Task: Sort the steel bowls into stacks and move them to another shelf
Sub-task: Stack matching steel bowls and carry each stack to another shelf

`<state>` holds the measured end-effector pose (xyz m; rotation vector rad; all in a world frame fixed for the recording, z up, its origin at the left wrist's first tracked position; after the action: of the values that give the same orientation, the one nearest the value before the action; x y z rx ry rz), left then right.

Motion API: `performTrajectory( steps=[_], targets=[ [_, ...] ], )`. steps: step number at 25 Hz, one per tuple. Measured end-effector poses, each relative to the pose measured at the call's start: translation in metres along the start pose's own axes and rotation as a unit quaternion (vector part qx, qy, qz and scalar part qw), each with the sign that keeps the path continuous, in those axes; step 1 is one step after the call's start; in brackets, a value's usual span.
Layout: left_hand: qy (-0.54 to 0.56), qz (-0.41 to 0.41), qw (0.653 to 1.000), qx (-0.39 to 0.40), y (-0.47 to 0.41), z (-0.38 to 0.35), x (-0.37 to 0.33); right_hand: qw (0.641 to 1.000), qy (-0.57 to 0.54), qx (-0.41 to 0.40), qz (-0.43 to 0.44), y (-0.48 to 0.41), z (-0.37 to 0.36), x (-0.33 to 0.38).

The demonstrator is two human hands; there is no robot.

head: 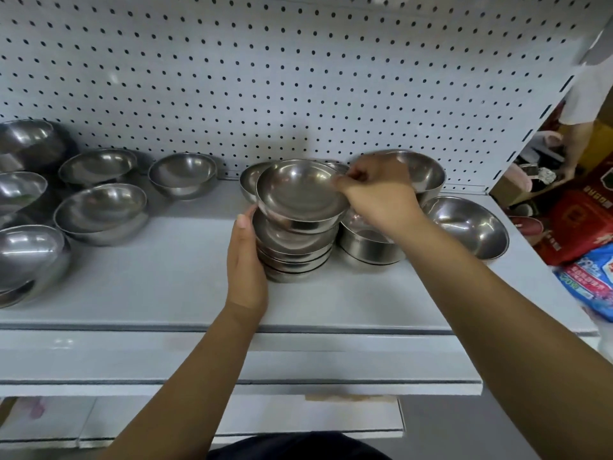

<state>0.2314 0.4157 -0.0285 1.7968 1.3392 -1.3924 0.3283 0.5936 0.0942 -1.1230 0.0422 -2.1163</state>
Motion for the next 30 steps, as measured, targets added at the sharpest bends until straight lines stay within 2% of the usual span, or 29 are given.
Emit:
performTrajectory(
  steps=[12,16,22,27,30],
  targets=[
    [0.032,-0.008,0.999,-0.001,0.008,-0.003,-0.005,0.997,0.076,-0.008,0.015,0.023,-0.018,-0.007],
    [0.034,-0.004,0.999,0.002,0.006,-0.001,-0.004,0.997,0.071,0.034,-0.009,0.019,-0.018,-0.009],
    [-0.005,-0.017,1.000,0.001,-0.001,-0.001,-0.012,0.998,0.057,0.034,-0.012,-0.010,0.004,-0.014],
    [-0.013,0.045,0.997,0.069,-0.022,-0.006,-0.023,0.992,0.065,0.091,0.062,-0.048,-0.012,-0.012],
    [-0.003,0.094,0.991,0.098,-0.018,-0.007,-0.016,0.986,0.068,0.136,0.074,-0.063,-0.031,-0.011]
  ],
)
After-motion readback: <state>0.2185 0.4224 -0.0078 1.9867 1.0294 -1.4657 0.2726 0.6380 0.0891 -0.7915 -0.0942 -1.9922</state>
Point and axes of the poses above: each hand's wrist, its own y-axis away from the middle knuckle, its own z-axis out of the back of the hand, x = y × z, the point moved 6 cm from there along -y, towards the middle knuckle, and after that the axes turned 6 degrees about -x, right-handed, at the moved point
